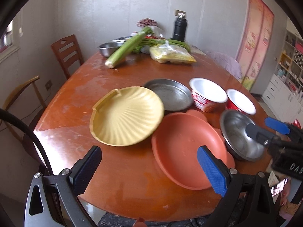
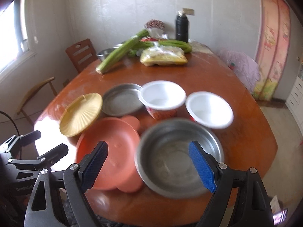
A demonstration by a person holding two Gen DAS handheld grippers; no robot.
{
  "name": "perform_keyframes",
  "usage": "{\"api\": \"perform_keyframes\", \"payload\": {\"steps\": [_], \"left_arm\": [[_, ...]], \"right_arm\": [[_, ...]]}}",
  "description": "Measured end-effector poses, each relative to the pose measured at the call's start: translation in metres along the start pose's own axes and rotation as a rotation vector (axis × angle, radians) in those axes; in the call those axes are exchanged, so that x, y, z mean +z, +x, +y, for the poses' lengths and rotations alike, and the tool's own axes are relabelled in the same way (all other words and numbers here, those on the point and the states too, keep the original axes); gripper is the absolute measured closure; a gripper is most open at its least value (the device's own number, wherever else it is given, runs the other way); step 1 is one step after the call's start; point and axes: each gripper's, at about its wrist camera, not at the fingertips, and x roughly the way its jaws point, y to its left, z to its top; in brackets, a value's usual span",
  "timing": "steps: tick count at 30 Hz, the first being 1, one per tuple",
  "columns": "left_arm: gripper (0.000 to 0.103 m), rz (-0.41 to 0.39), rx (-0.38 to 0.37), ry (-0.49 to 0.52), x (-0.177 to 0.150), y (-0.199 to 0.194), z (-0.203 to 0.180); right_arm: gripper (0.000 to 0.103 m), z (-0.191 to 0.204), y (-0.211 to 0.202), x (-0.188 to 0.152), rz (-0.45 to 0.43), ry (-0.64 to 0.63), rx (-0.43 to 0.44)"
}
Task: Organize plates and bowls
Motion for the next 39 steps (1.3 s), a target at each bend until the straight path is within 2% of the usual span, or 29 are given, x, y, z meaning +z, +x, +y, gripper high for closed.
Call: {"api": "perform_keyframes", "payload": {"steps": [6, 13, 15, 21, 22, 26, 27, 28, 32, 33, 35, 39], "left_arm": [[0.002, 0.009, 0.057, -0.102, 0.011, 0.001, 0.049], [0.002, 0.070, 0.079, -0.190, 0.016, 0.026, 0.089], [0.002, 0.097, 0.076, -0.204, 0.018, 0.039, 0.096], [0.002, 0.152, 0.062, -0.227, 0.026, 0.068, 0.109], [0.002, 0.161, 0.057, -0.228, 0.027, 0.072, 0.110], [0.002, 0.200, 0.058, -0.233, 0.026, 0.090, 0.115], [0.002, 0.212, 0.064, -0.236, 0.026, 0.095, 0.116], [0.004, 0.217, 0.064, -0.236, 0.026, 0.098, 0.117], [0.014, 0.230, 0.073, -0.234, 0.026, 0.107, 0.115], [0.021, 0.228, 0.079, -0.228, 0.026, 0.107, 0.114], [0.027, 0.222, 0.081, -0.225, 0.028, 0.108, 0.113], [0.053, 0.212, 0.075, -0.230, 0.031, 0.108, 0.114]], "right_arm": [[0.015, 0.030, 0.012, 0.037, -0.010, -0.078, 0.055], [0.015, 0.069, 0.055, 0.072, 0.053, -0.180, 0.085], [0.016, 0.079, 0.067, 0.077, 0.065, -0.214, 0.100], [0.021, 0.106, 0.125, 0.083, 0.180, -0.298, 0.093], [0.024, 0.107, 0.132, 0.083, 0.195, -0.301, 0.100], [0.025, 0.107, 0.153, 0.085, 0.236, -0.284, 0.093], [0.029, 0.108, 0.157, 0.086, 0.239, -0.285, 0.095], [0.037, 0.110, 0.163, 0.086, 0.247, -0.286, 0.099], [0.051, 0.114, 0.179, 0.083, 0.296, -0.286, 0.113], [0.054, 0.115, 0.183, 0.082, 0.302, -0.283, 0.121], [0.060, 0.115, 0.188, 0.082, 0.316, -0.278, 0.131], [0.068, 0.121, 0.189, 0.080, 0.314, -0.286, 0.159]]}}
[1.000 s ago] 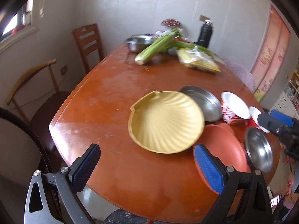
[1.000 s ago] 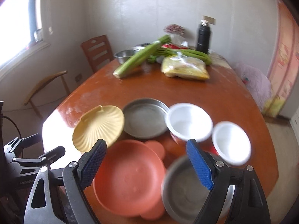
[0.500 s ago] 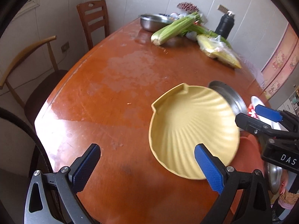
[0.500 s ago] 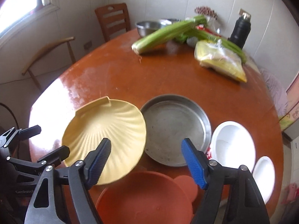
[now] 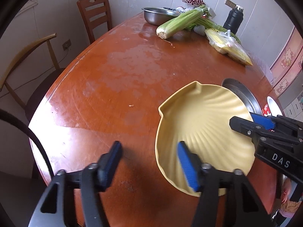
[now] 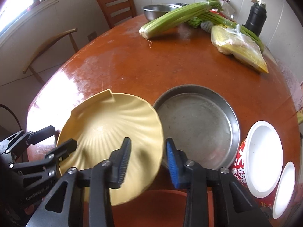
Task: Organize plates and bowls
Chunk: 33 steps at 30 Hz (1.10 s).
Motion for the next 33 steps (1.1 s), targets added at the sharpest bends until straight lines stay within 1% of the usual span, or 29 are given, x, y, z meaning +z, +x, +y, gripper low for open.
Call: {"api": "perform_keyframes", "payload": {"steps": [1, 4, 6, 8, 11, 15, 18, 23, 26, 33], "left_arm": [[0.059, 0.002, -0.023, -0.003, 0.001, 0.000, 0.000], [0.067, 0.005, -0.061, -0.012, 0.002, 0.001, -0.001], [0.070, 0.010, -0.082, -0.013, 0.002, 0.001, -0.003], [0.070, 0.009, -0.072, -0.006, 0.001, 0.000, -0.004], [0.070, -0.003, -0.060, -0.017, 0.001, -0.006, 0.001], [0.070, -0.047, -0.033, -0.038, 0.004, -0.022, 0.015], [0.070, -0.058, -0.018, -0.057, 0.006, -0.026, 0.026], [0.070, -0.027, 0.016, -0.071, 0.003, -0.017, 0.036], [0.070, -0.009, 0.012, -0.073, 0.000, -0.013, 0.040], [0.070, -0.011, 0.003, -0.050, -0.001, -0.013, 0.037]], "right_arm": [[0.069, 0.002, 0.000, 0.000, -0.004, -0.008, -0.008], [0.069, 0.009, -0.003, 0.000, -0.018, -0.028, -0.014], [0.069, 0.012, -0.005, -0.001, -0.022, -0.034, -0.012], [0.069, 0.017, -0.007, -0.001, -0.026, -0.051, -0.032], [0.069, 0.026, -0.012, 0.001, -0.043, -0.072, -0.031], [0.069, 0.042, -0.018, 0.009, -0.058, -0.098, -0.007], [0.069, 0.052, -0.017, 0.016, -0.065, -0.111, 0.017], [0.068, 0.066, -0.001, 0.023, -0.029, -0.125, 0.038], [0.068, 0.066, 0.010, 0.024, -0.003, -0.115, 0.040], [0.068, 0.061, 0.024, 0.025, 0.024, -0.101, 0.017]]}}
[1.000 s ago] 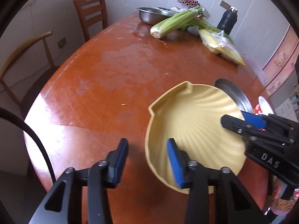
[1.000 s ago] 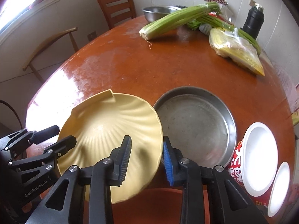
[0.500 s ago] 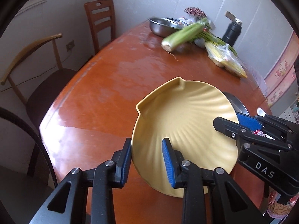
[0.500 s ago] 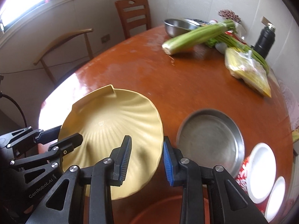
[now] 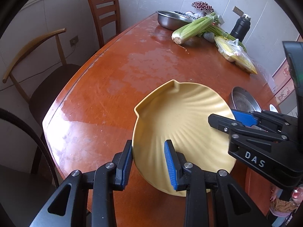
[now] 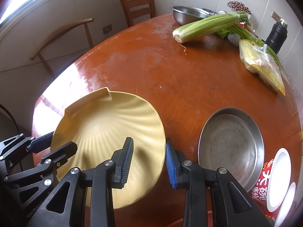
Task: Organize plates and bowls
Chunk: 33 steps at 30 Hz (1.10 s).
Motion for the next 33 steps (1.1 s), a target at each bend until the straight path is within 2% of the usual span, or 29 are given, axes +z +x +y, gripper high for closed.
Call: {"api": "perform_keyframes", "payload": {"steps": [9, 15, 22, 29, 33], "left_arm": [[0.070, 0.024, 0.015, 0.021, -0.006, 0.001, -0.004], [0.070, 0.017, 0.060, 0.026, -0.006, -0.002, -0.004], [0.069, -0.041, 0.048, 0.012, -0.003, -0.021, -0.003], [0.066, -0.096, 0.023, 0.032, -0.002, -0.044, -0.020], [0.057, -0.128, 0.025, 0.052, -0.003, -0.056, -0.037]], "right_arm": [[0.068, 0.001, 0.010, -0.003, 0.025, -0.008, -0.030], [0.067, -0.002, -0.001, -0.006, -0.004, 0.007, -0.039], [0.061, -0.011, -0.031, -0.010, -0.066, 0.042, -0.002], [0.058, -0.022, -0.076, -0.021, -0.139, 0.056, 0.034], [0.053, -0.034, -0.100, -0.030, -0.178, 0.068, 0.052]]}}
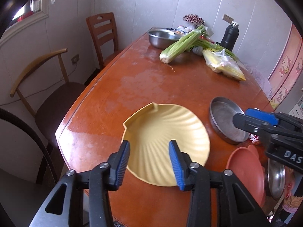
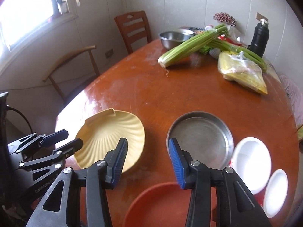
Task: Organize plates and bowls
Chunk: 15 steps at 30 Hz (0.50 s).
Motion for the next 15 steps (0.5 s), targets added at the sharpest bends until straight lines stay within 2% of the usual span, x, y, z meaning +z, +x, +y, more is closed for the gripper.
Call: {"api": "perform_keyframes", "payload": {"steps": [7, 15], "left_arm": [[0.055, -0.015, -0.023, 0.039, -0.002, -0.010, -0.034], [0.054, 0.007, -0.067, 0.078, -0.015, -0.017, -0.073]], "right_arm": [[0.051, -0.029, -0.037, -0.014, -0.046, 0.022, 0.002], [0.050, -0.059, -0.054, -0.040, -0.028, 0.021, -0.008]]}}
